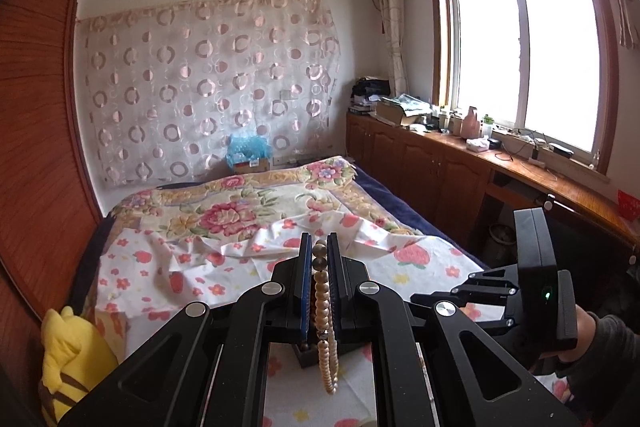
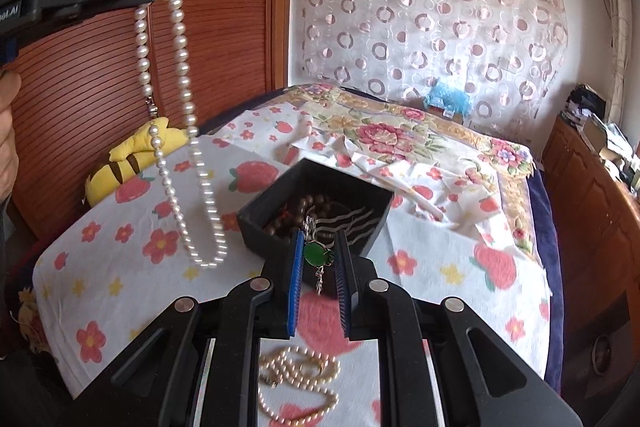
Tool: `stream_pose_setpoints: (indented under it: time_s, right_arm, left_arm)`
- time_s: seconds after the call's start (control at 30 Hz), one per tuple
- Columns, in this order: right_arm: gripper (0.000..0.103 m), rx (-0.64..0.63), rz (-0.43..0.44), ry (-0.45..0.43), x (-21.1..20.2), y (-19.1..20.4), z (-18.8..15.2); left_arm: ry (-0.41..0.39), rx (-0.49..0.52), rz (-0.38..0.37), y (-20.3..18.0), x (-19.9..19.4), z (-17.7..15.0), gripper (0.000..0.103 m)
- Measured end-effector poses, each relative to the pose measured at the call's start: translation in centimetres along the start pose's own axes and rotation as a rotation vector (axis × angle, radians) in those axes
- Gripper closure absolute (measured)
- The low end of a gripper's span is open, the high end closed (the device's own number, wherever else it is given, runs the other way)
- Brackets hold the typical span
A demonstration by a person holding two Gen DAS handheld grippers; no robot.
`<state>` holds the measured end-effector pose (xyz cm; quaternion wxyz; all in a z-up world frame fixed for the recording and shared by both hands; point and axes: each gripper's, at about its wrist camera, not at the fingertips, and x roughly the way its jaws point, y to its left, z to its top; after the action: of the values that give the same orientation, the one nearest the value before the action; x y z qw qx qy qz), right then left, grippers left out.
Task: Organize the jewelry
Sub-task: 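Lower the green-pendant necklace into the box with the right gripper while the left drops the pearl necklace in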
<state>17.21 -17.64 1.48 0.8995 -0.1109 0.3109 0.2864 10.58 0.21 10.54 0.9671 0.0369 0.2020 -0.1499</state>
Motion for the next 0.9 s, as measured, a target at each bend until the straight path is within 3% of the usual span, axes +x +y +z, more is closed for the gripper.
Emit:
stream_pose_setpoints:
  time_s: [0.37,0.7,0.9]
  right_arm:
    - [0.086,0.023,0.041,-0.032,3.1,-2.2,3.2]
    - [0.085,0.044,0.068,0.028,7.2,-3.2,2.3]
    - [0.085,0.057,0.083,0.062,9.0,-3.4,1.4]
  left_arm:
    - [-0.011,-0.011,0.004,1.5,4.0,3.4,0.096]
    - [0.071,-0.041,-0.017,2.6,9.5,1.4,0.096]
    - [0.076,-0.058,-0.049,2.6,10.4,1.7,0.096]
